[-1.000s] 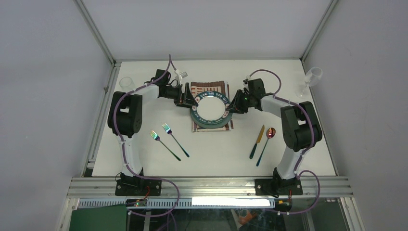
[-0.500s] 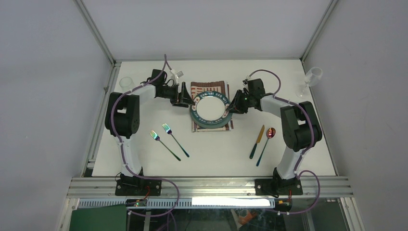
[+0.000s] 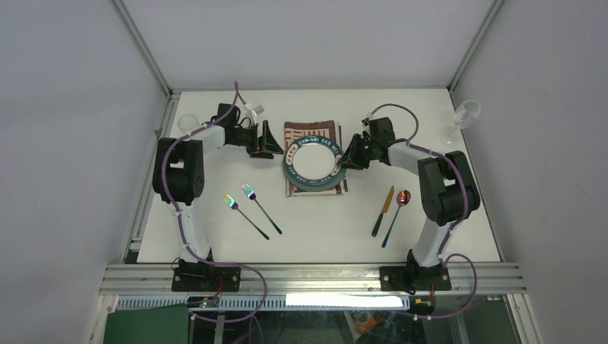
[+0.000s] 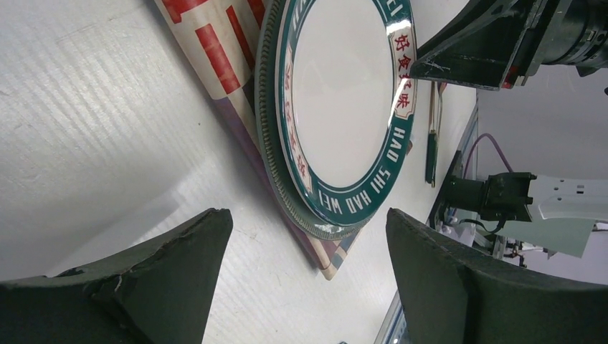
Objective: Set the dinner table for one person
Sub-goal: Pick up the plate from the napkin.
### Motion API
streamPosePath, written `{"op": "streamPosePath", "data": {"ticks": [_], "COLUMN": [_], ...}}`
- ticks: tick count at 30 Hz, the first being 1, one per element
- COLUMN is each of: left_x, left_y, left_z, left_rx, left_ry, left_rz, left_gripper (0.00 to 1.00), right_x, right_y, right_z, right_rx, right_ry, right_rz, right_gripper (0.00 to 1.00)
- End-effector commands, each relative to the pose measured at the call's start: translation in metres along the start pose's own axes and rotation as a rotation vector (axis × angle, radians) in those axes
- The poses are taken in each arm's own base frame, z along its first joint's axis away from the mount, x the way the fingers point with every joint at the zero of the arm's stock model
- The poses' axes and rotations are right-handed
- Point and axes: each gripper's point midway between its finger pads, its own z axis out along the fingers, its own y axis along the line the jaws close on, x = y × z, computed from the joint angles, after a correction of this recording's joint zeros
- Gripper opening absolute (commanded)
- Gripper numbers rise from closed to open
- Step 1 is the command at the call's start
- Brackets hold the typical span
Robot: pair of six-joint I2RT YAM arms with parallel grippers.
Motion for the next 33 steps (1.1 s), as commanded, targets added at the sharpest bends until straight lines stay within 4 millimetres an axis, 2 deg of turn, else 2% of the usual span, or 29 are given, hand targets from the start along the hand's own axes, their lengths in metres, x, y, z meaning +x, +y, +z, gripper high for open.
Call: {"op": "streamPosePath", "data": {"ticks": [1,24,33], "left_x": [-0.007,-0.001,0.002], "left_y": [-0.022,-0.060,-0.069], "left_z": [0.000,0.016,0.018], "left_rx": [0.044,0.115,0.129], "left_ry": [-0.011,0.028,0.037], "left_rz": [0.026,0.078,0.107], "left_gripper": [0.83,0.84,0.84], "right_x": [-0.005,-0.005,-0.003], "right_y": [0.010,0.012,0.011], "right_z": [-0.006,-0.010,-0.007], "right_rx": [-0.033,-0.033,-0.036], "right_ry": [-0.024,-0.027,-0.021], "right_rz": [-0.033,-0.031,-0.028], "right_gripper": [0.24,0.22,0.21]}}
